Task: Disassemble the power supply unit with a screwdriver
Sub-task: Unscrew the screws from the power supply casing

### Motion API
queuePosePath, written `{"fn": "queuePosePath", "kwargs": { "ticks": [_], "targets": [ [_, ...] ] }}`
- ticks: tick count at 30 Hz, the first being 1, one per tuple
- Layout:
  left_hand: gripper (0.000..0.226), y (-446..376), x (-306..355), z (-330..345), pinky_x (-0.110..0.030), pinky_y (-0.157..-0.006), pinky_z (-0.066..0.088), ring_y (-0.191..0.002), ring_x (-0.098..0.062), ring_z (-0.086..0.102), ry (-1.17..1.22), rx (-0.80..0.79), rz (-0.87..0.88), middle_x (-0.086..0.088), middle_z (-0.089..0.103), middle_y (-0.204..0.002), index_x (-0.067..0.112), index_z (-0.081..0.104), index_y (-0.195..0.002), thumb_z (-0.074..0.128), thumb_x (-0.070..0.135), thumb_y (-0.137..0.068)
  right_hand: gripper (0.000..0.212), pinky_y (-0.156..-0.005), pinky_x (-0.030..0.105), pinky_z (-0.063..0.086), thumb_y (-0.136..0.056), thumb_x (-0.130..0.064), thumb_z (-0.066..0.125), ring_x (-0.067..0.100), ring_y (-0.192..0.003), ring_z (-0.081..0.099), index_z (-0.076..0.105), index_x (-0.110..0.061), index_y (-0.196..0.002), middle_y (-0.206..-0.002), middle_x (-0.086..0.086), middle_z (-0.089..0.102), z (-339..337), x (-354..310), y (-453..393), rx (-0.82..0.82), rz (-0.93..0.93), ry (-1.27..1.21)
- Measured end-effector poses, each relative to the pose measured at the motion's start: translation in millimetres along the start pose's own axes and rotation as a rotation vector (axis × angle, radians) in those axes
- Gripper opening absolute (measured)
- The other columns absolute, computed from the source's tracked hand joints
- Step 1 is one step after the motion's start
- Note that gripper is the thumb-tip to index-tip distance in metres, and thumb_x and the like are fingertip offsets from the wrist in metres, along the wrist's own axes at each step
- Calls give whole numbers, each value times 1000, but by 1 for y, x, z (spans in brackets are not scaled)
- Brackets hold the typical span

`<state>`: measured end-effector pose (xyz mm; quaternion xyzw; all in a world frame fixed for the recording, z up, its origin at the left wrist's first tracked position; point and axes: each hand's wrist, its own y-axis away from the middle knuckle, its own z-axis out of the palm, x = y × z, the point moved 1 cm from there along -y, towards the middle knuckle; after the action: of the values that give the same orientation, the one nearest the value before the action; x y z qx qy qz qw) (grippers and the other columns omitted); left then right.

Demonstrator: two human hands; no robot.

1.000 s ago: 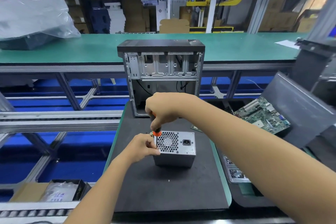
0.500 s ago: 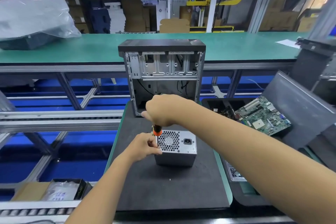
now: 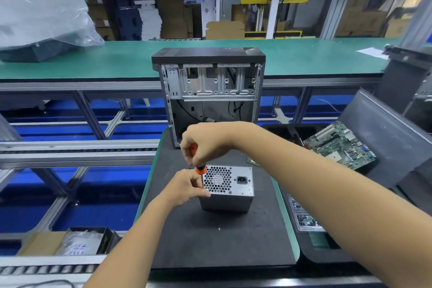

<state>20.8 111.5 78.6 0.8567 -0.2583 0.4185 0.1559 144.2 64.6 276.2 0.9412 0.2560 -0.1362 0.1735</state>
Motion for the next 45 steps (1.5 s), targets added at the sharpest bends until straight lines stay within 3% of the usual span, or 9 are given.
{"fn": "queuePosePath", "kwargs": {
  "ticks": [4,7,17,20,23,26,35,41,45],
  "targets": [
    [41,-1,0,0,-24,-54,40,-51,-7,46,18,-4,15,4,54,-53,0,52,-62,87,20,-65,44,-59,31,39,-100,-47,40,19,-67,50,64,-11,-93,-72,2,56,4,3,-2,154,155,96],
    [42,-3,0,0,-23,-53,41,-51,-7,46,8,-9,24,5,53,-54,0,50,-63,87,21,-65,29,-58,32,34,-101,-38,39,23,-70,46,51,-12,-95,-81,4,47,7,1,-3,253,263,395],
    [46,-7,-7,4,-15,-50,37,-50,-1,44,-39,30,4,10,51,-52,8,48,-59,90,29,-59,19,-59,19,41,-79,-3,63,14,-87,57,69,-16,-91,-100,1,63,-2,8,-1,69,10,196],
    [46,-7,-6,4,-14,-49,37,-49,-1,43,-31,21,21,12,50,-50,13,46,-57,89,28,-59,5,-61,25,44,-84,-21,66,10,-76,60,69,-19,-79,-86,-1,68,-2,11,0,63,26,129],
    [47,-7,-4,5,-15,-49,35,-49,-2,40,-4,19,25,12,48,-51,18,44,-54,89,26,-59,47,-50,30,37,-97,-49,44,15,-59,50,56,-13,-69,-68,3,56,3,13,-2,177,154,263],
    [47,-8,-4,5,-15,-49,35,-50,-2,39,-10,14,17,11,48,-53,15,44,-54,90,25,-59,41,-47,28,28,-100,-34,41,16,-55,40,36,-17,-63,-67,1,40,7,13,-5,285,252,458],
    [49,-7,-7,6,-25,-54,39,-52,-5,44,-50,15,17,8,50,-54,6,49,-61,89,34,-59,22,-51,18,35,-73,-9,68,4,-68,51,64,-15,-94,-79,-9,58,-1,13,0,115,13,42],
    [49,-5,-5,7,-16,-50,37,-50,-2,39,-16,42,38,13,47,-52,17,42,-57,89,27,-60,60,-47,26,41,-94,-60,40,19,-47,60,52,-8,-66,-33,-2,51,2,12,-5,195,219,249],
    [50,-5,-6,9,-14,-51,37,-50,-2,39,-9,59,50,16,48,-52,19,40,-54,89,26,-59,33,-48,26,37,-97,-31,46,22,-57,62,60,-3,-87,-68,12,68,2,13,-5,109,191,188]
  ]
}}
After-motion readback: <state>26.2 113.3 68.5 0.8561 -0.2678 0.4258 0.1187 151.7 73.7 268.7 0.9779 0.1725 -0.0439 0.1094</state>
